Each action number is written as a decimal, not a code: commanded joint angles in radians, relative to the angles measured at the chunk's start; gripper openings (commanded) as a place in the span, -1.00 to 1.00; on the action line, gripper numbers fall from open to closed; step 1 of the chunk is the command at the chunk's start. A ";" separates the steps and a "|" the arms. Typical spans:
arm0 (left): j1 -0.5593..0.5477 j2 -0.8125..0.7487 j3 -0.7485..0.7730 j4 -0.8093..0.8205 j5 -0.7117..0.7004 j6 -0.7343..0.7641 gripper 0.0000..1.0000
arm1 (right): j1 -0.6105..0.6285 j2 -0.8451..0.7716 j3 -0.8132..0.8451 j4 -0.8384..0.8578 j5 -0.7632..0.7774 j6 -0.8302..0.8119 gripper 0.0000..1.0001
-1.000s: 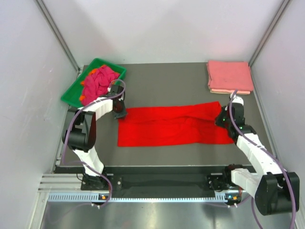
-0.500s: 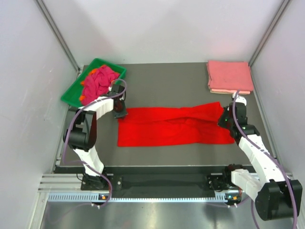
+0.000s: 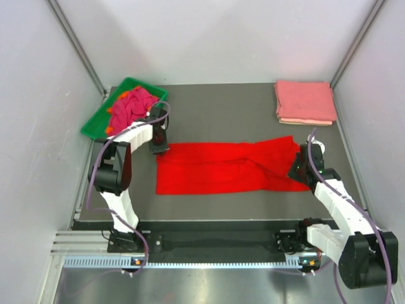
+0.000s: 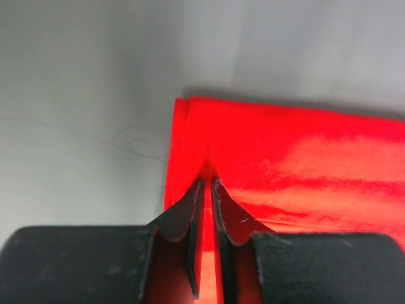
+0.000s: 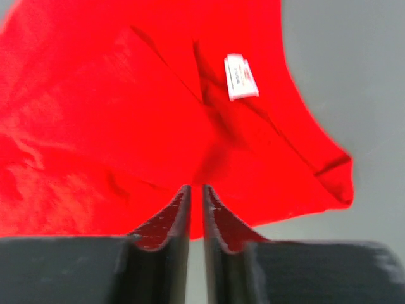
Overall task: Fold and stack the t-shirts
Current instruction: Fold the tshirt
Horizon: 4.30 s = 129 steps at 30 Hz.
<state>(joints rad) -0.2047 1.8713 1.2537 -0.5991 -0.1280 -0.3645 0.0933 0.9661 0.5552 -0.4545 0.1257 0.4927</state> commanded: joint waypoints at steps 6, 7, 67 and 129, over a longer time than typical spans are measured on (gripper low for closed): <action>-0.088 -0.030 0.184 -0.174 0.004 0.104 -0.64 | -0.007 0.055 0.132 -0.099 -0.075 0.006 -0.42; -0.104 -0.038 0.193 -0.176 0.010 0.105 -0.63 | -0.007 0.068 0.152 -0.090 -0.080 -0.011 -0.40; -0.168 -0.149 0.024 0.032 0.462 0.113 -0.63 | 0.109 0.800 0.647 -0.138 0.054 -0.072 -0.85; -0.756 0.045 -0.056 0.647 0.363 -0.527 -0.29 | 0.102 0.040 0.026 -0.268 0.118 0.334 -0.28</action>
<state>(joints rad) -0.9531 1.9076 1.1774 -0.0162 0.2451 -0.8722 0.2108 1.0252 0.6014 -0.7475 0.2676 0.7734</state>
